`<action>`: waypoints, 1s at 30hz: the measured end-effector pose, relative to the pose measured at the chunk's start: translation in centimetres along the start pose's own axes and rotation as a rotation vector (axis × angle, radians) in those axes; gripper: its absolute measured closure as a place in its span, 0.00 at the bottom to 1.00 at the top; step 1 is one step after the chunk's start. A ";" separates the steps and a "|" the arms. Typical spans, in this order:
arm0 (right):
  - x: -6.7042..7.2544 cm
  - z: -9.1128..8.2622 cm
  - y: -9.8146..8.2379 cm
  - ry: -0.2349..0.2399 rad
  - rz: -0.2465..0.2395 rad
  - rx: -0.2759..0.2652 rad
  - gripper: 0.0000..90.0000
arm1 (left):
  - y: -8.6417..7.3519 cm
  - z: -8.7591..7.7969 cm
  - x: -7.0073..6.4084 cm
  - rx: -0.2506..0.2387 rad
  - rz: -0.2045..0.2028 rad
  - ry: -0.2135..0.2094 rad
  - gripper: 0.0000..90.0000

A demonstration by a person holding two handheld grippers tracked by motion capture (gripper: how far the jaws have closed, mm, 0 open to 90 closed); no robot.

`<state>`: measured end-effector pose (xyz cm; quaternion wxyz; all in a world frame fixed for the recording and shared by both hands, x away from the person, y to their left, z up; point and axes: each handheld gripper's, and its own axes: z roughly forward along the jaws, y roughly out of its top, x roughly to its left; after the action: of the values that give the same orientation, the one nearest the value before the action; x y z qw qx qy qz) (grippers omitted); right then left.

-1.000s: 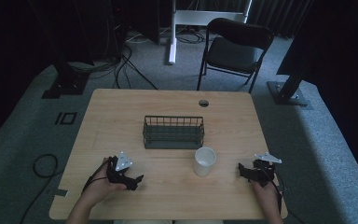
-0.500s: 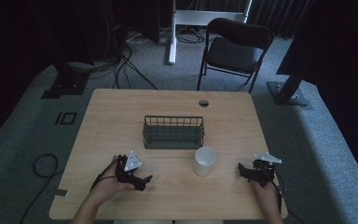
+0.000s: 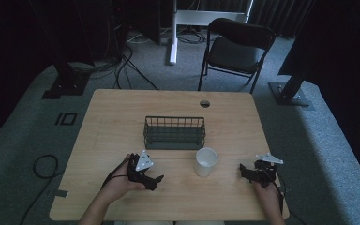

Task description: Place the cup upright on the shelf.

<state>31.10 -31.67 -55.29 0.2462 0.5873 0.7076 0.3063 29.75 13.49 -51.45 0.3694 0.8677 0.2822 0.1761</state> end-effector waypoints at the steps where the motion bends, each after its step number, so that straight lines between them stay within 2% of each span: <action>1: 0.0 0.0 0.0 0.000 0.000 0.000 0.12 | 0.1 0.1 -0.1 0.001 0.007 -0.001 0.06; 13: 0.0 0.0 0.0 0.000 0.000 0.000 0.12 | 2.1 1.7 -1.8 -0.025 0.044 -0.054 0.06; 26: 0.0 0.0 0.0 0.000 0.000 0.000 0.12 | 4.1 3.5 -3.4 -0.058 0.054 -0.103 0.06; 30: 0.0 0.0 0.0 0.000 0.000 0.000 0.12 | 4.7 3.9 -3.7 -0.073 0.048 -0.102 0.06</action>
<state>31.10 -31.67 -55.29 0.2461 0.5872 0.7077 0.3063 30.60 6.43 -50.97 0.4106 0.8679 0.2355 0.1505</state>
